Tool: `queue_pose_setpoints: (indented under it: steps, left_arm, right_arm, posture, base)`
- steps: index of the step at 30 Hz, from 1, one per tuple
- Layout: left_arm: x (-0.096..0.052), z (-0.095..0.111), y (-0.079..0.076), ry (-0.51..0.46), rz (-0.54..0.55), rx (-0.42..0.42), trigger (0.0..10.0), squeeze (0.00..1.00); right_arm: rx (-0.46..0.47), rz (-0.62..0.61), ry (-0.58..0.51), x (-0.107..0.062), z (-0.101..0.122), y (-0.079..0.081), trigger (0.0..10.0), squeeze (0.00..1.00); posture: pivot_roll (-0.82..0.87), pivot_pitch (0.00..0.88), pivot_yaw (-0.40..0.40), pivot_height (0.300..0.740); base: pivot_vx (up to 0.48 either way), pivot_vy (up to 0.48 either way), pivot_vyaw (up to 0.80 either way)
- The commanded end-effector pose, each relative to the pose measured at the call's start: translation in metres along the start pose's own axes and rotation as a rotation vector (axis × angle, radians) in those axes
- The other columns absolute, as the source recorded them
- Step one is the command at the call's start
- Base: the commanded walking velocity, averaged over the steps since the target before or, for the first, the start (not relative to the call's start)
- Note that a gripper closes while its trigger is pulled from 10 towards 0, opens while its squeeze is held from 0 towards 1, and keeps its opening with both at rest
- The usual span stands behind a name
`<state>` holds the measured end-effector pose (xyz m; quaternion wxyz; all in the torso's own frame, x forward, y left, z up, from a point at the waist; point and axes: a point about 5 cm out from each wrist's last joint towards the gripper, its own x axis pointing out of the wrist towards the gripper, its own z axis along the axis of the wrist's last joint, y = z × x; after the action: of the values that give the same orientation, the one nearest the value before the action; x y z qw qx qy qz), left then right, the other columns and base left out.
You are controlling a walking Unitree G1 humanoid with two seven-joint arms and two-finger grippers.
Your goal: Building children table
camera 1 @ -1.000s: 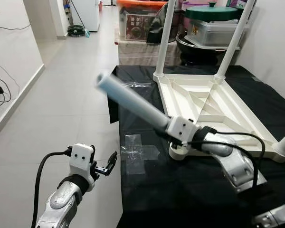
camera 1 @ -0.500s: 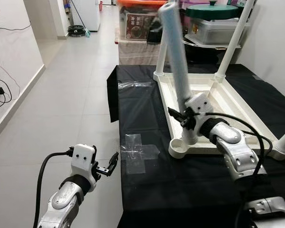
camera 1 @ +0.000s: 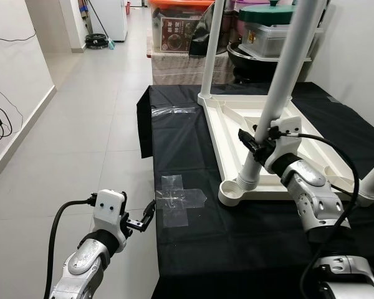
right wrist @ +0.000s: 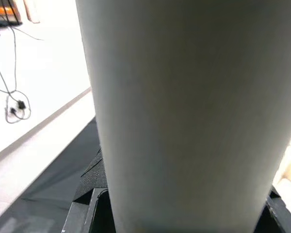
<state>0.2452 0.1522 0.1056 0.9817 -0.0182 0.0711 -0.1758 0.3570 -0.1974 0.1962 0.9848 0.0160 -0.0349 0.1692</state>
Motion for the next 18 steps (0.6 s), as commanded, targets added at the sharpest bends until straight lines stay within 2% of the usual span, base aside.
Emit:
queue_pose_setpoints:
  steps: [1, 5, 8, 13, 18]
  left_arm:
    - [-0.001, 0.000, 0.002, 0.001, 0.001, 0.009, 10.0, 0.00]
    - [0.000, 0.000, 0.002, 0.002, 0.001, 0.009, 10.0, 0.00]
    - [0.000, 0.000, 0.002, 0.002, 0.000, 0.009, 10.0, 0.00]
    - [-0.001, 0.000, 0.003, 0.001, 0.004, 0.009, 10.0, 0.00]
    - [-0.002, 0.000, 0.004, 0.003, 0.008, 0.011, 10.0, 0.00]
  right_arm:
    - [0.052, 0.019, 0.015, 0.000, -0.003, 0.004, 10.0, 0.00]
    - [0.099, 0.038, -0.012, 0.000, 0.001, 0.008, 10.0, 0.00]
    - [0.093, 0.040, -0.014, 0.000, 0.001, 0.009, 10.0, 0.00]
    - [0.046, 0.080, 0.038, -0.005, -0.012, 0.018, 10.0, 0.00]
    - [0.056, 0.095, 0.064, -0.009, -0.015, 0.016, 10.0, 0.00]
  posture:
    - [0.09, 0.000, -0.055, 0.740]
    - [0.09, 0.000, -0.055, 0.740]
    - [0.09, 0.000, -0.055, 0.740]
    - [0.09, 0.000, -0.059, 0.740]
    - [0.10, 0.000, -0.060, 0.740]
  base:
    - [0.000, 0.000, 0.00]
    - [0.000, 0.000, 0.00]
    - [0.000, 0.000, 0.00]
    - [0.000, 0.000, 0.00]
    - [0.000, 0.000, 0.00]
